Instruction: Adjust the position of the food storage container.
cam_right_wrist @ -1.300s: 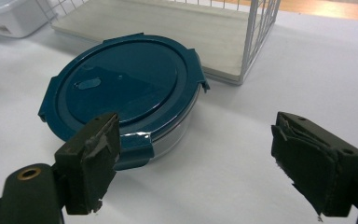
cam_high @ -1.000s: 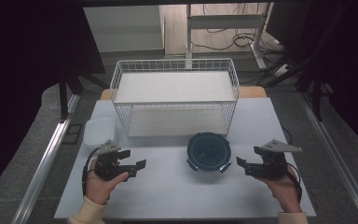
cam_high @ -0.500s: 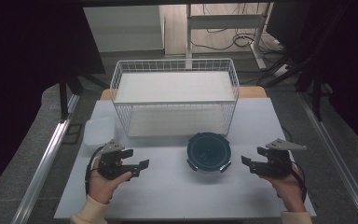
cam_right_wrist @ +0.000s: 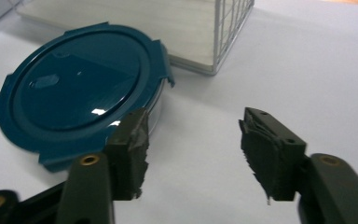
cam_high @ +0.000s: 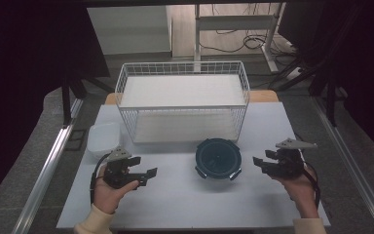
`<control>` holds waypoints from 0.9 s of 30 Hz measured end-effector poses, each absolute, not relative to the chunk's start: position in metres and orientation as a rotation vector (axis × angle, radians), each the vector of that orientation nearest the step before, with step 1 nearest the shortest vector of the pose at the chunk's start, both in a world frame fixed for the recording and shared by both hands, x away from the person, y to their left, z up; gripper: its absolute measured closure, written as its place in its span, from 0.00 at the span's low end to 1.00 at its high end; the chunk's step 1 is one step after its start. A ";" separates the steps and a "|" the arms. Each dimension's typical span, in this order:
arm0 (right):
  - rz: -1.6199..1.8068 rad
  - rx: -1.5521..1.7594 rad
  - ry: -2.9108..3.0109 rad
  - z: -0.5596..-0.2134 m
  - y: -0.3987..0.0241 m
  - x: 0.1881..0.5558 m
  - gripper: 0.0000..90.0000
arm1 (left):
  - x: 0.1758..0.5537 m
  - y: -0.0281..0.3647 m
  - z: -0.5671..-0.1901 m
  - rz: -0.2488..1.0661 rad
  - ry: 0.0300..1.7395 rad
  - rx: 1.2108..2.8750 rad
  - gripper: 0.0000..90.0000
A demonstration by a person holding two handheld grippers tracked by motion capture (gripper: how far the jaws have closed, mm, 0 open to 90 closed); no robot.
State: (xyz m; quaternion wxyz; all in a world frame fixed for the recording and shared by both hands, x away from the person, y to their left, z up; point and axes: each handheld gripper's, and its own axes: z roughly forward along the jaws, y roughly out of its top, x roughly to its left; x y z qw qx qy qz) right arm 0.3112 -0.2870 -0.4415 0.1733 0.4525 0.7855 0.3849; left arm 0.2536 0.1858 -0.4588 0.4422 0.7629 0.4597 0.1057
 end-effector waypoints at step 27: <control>0.902 1.200 2.362 -0.453 -0.260 0.373 0.95 | 0.260 0.171 -0.467 0.258 1.126 1.943 0.23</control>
